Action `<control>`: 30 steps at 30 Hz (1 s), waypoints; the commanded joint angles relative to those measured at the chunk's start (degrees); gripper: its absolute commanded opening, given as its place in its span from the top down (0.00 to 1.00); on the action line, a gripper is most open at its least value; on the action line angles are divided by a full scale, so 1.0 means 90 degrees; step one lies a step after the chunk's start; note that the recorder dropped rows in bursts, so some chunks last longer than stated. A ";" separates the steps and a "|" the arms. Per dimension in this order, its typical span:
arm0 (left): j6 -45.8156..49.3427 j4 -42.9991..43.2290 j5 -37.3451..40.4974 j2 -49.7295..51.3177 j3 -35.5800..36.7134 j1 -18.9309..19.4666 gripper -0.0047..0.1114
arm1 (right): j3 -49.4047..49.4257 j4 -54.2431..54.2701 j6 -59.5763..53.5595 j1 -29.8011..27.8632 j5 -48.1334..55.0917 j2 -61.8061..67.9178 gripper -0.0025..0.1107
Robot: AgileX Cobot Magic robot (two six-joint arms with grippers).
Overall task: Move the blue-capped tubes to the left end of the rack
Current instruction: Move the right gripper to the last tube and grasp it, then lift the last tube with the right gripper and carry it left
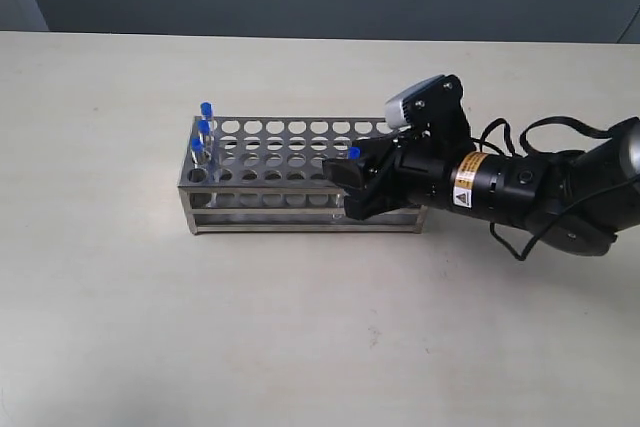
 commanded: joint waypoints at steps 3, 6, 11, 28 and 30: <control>-0.0008 -0.0024 0.0001 -0.0023 0.0021 -0.0044 0.96 | 0.0029 0.0267 -0.0117 -0.0020 -0.0200 0.0143 0.80; -0.0008 -0.0024 0.0001 -0.0023 0.0021 -0.0044 0.96 | 0.0029 0.0255 -0.0117 -0.0020 -0.0550 0.0129 0.97; -0.0008 -0.0024 0.0001 -0.0023 0.0021 -0.0044 0.96 | 0.0029 0.0178 0.0001 -0.0020 -0.0421 -0.0294 0.98; 0.0004 -0.0024 0.0001 -0.0023 0.0021 -0.0044 0.96 | -0.1777 -0.1830 0.1078 0.0981 0.1394 -0.1512 0.98; -0.0018 -0.0024 0.0001 -0.0023 0.0021 -0.0044 0.96 | -0.2127 -0.2025 0.1225 0.1181 0.1394 -0.1198 0.98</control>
